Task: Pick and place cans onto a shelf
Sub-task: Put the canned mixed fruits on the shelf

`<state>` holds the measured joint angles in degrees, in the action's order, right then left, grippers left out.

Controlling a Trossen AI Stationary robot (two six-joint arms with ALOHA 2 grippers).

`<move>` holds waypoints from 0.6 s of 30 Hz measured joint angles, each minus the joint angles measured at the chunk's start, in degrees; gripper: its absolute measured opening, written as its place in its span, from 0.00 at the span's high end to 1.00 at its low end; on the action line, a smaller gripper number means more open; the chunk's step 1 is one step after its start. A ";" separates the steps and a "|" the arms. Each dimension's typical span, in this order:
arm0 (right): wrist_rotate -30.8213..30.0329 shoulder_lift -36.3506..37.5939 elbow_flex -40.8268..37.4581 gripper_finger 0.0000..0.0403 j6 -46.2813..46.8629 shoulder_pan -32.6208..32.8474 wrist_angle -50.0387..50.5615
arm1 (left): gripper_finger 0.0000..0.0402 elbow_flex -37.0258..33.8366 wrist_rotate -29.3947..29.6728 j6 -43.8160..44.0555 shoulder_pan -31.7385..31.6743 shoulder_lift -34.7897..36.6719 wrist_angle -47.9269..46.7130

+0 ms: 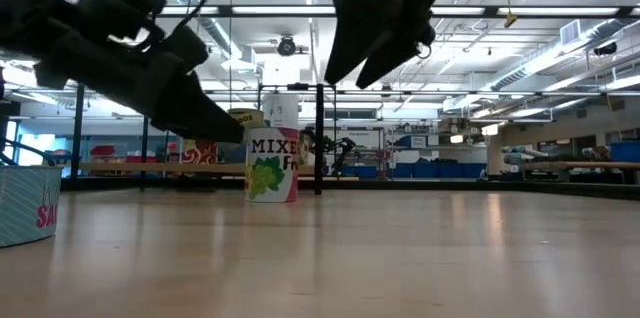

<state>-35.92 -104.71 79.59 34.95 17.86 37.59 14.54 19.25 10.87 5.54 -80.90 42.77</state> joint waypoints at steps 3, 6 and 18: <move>0.73 1.59 0.00 0.07 0.02 0.31 1.86 | 0.12 6.10 -0.67 -0.17 -0.01 1.44 -14.26; 2.54 3.23 0.00 0.07 0.27 0.48 3.51 | 0.12 14.83 -1.30 -1.03 -0.42 1.51 -31.87; 6.17 4.64 0.00 0.07 1.54 2.88 6.50 | 0.12 30.98 -9.18 -3.76 -6.88 1.02 -55.51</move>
<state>-29.76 -100.07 79.59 36.49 20.74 44.10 45.53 10.07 7.11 -1.34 -79.88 -12.74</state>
